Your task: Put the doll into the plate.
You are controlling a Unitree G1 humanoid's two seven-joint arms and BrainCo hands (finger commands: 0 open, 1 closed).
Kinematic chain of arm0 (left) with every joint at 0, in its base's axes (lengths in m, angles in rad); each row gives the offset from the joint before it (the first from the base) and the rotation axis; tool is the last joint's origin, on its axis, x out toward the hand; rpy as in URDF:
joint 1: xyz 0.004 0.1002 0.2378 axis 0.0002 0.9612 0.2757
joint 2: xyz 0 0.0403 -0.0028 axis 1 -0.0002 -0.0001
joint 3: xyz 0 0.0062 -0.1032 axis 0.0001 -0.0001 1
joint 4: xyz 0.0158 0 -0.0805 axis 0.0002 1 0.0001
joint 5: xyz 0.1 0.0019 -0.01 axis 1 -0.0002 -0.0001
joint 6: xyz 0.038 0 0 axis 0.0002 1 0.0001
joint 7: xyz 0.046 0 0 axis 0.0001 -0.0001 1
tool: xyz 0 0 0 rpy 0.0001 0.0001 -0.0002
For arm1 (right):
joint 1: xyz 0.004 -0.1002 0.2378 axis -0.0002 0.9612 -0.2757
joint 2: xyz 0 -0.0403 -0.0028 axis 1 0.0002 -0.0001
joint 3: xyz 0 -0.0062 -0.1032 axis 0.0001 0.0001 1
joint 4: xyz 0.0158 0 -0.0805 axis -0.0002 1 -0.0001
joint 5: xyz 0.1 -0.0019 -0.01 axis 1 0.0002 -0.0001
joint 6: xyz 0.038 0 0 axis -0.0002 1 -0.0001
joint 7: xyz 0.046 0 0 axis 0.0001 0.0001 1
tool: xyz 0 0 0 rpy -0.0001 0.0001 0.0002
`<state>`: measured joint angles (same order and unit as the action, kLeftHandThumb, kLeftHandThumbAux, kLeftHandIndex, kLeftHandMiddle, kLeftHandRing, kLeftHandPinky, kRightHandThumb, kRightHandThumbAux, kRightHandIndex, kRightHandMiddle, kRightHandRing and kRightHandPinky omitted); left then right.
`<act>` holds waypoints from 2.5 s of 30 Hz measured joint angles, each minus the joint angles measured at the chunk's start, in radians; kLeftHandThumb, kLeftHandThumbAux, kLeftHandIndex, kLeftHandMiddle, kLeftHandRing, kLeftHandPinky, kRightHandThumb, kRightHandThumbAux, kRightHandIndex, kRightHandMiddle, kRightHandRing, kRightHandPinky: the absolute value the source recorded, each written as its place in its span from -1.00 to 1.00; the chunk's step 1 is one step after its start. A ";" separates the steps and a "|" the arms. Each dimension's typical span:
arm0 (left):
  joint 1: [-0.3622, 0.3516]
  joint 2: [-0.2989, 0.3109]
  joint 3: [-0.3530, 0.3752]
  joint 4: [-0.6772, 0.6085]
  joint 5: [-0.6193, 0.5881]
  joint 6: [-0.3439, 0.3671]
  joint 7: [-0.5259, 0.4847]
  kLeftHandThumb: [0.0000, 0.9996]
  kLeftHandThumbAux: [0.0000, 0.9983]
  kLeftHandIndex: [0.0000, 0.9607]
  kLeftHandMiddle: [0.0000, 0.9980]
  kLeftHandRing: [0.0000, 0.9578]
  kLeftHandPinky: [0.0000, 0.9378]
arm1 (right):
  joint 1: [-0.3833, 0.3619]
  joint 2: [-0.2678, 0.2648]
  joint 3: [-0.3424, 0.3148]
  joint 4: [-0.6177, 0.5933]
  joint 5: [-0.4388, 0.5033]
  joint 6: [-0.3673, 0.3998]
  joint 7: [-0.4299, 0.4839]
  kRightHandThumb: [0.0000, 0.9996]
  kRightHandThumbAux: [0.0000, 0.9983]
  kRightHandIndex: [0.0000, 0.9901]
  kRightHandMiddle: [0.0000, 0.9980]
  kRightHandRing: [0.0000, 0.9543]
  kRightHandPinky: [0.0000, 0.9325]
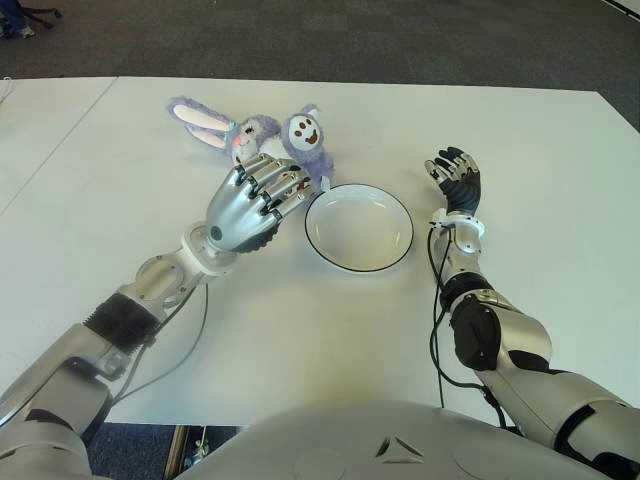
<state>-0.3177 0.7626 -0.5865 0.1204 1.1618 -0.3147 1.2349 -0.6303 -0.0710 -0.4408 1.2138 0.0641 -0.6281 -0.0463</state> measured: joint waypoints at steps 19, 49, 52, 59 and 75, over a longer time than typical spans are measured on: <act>-0.300 -0.008 0.136 0.118 -0.060 -0.103 -0.130 1.00 0.32 -0.16 0.03 0.06 -0.09 | 0.000 0.001 0.000 0.000 0.000 0.000 0.000 -0.61 0.81 -0.47 -0.42 -0.43 -0.48; -0.256 -0.014 0.185 0.219 0.003 0.037 -0.056 -0.51 -0.25 -0.71 -0.71 -0.76 -0.80 | 0.000 0.000 -0.002 0.000 0.000 0.000 0.003 -0.61 0.81 -0.50 -0.44 -0.46 -0.50; -0.259 -0.015 0.192 0.262 -0.008 0.028 -0.022 -0.49 -0.35 -0.79 -0.76 -0.80 -0.85 | 0.000 0.000 -0.002 0.000 0.000 0.000 0.004 -0.62 0.81 -0.50 -0.44 -0.46 -0.48; -0.260 -0.014 0.191 0.343 -0.047 -0.024 -0.017 -0.55 -0.58 -1.00 -1.00 -1.00 -1.00 | 0.000 0.000 -0.002 0.000 0.000 0.001 0.010 -0.57 0.81 -0.51 -0.45 -0.45 -0.46; -0.384 -0.015 0.113 0.588 -0.184 -0.425 -0.384 -0.50 -0.69 -1.00 -1.00 -1.00 -1.00 | 0.000 -0.001 -0.004 0.000 0.001 0.002 0.018 -0.45 0.81 -0.47 -0.45 -0.46 -0.48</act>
<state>-0.7017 0.7472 -0.4732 0.7081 0.9777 -0.7396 0.8514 -0.6306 -0.0722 -0.4445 1.2138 0.0646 -0.6260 -0.0287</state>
